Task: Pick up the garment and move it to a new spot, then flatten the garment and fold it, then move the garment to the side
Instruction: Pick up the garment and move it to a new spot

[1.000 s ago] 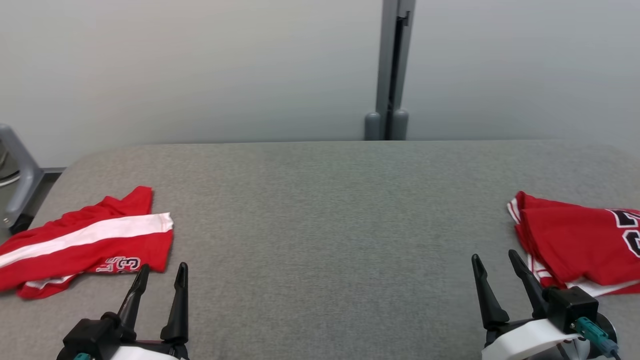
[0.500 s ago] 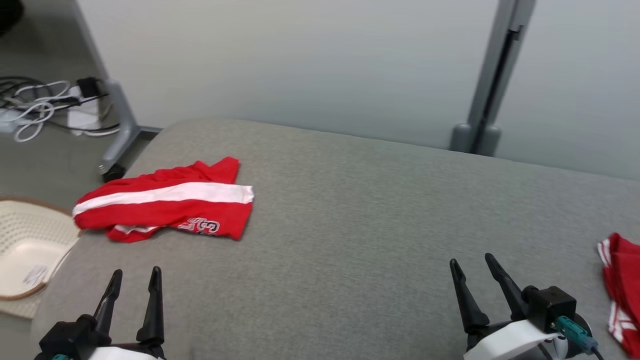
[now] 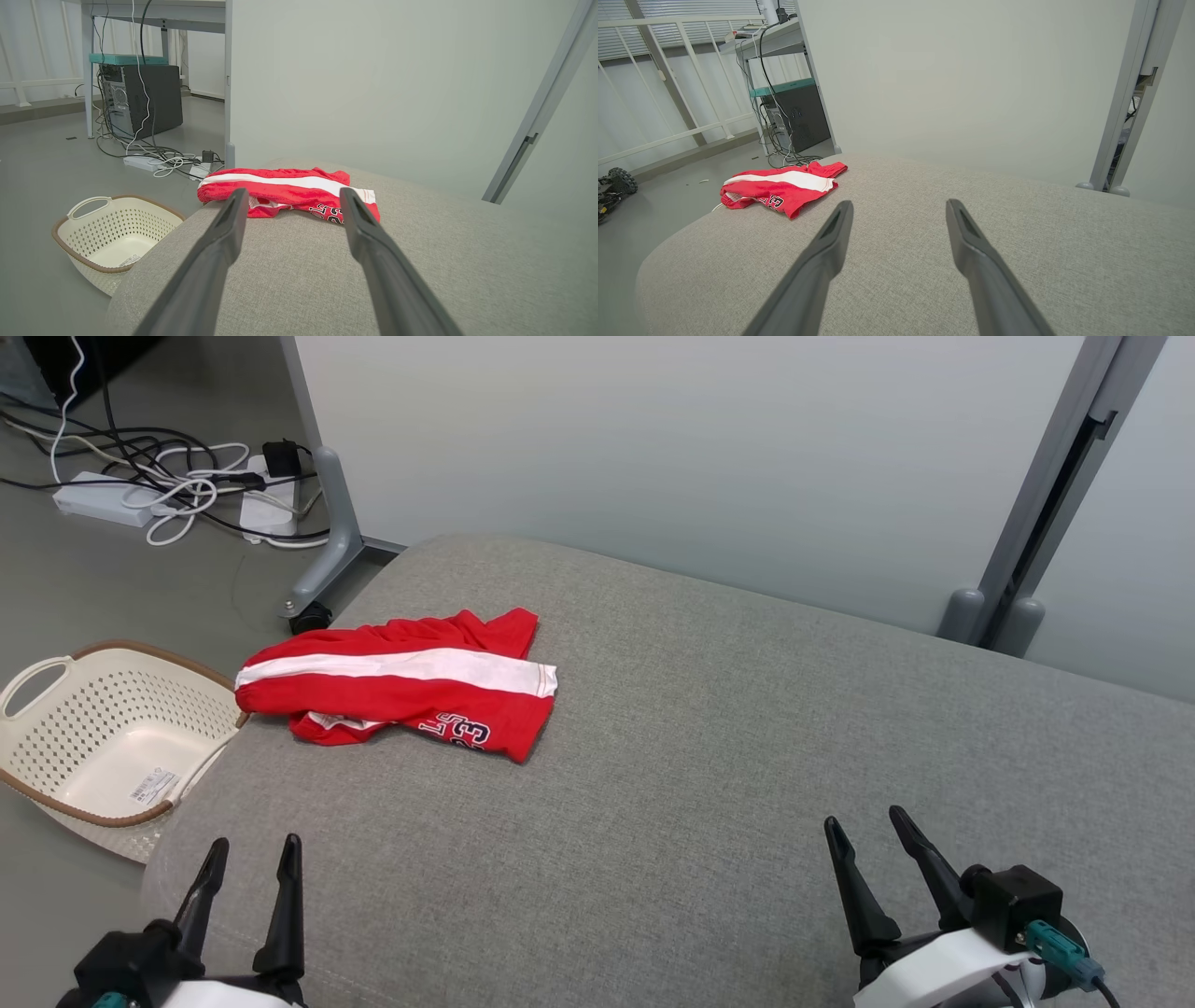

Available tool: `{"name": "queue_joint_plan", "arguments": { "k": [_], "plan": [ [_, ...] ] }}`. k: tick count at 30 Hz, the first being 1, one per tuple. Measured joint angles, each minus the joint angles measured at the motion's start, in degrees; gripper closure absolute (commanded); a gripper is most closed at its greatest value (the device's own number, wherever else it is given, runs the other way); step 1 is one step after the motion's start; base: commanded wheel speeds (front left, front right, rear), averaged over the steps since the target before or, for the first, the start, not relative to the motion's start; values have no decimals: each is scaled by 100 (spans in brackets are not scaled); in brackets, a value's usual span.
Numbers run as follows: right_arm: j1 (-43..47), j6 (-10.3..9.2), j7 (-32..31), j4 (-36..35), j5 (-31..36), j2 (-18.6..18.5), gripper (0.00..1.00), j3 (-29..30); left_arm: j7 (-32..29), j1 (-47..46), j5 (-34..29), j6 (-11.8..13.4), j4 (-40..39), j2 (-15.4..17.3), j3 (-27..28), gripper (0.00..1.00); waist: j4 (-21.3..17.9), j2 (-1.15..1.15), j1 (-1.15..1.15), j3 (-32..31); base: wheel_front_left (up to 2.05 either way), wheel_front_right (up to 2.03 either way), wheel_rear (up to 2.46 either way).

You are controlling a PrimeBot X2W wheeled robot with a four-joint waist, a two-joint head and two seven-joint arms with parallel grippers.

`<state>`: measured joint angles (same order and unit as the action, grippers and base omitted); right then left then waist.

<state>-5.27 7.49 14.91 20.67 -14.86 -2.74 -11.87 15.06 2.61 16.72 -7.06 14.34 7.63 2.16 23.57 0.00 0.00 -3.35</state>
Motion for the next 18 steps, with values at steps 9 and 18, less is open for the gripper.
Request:
{"name": "queue_joint_plan", "arguments": {
  "k": [9,18],
  "plan": [
    [-141,0,0,-8,123,10,0,-115,-717,-784,91,-1,-213,554,48,0,-117,0,0,277,0,0,0],
    [-749,0,5,-577,656,4,0,-9,-2189,-2337,1134,-38,626,1631,278,0,-734,0,0,887,0,0,0]
  ]
}}
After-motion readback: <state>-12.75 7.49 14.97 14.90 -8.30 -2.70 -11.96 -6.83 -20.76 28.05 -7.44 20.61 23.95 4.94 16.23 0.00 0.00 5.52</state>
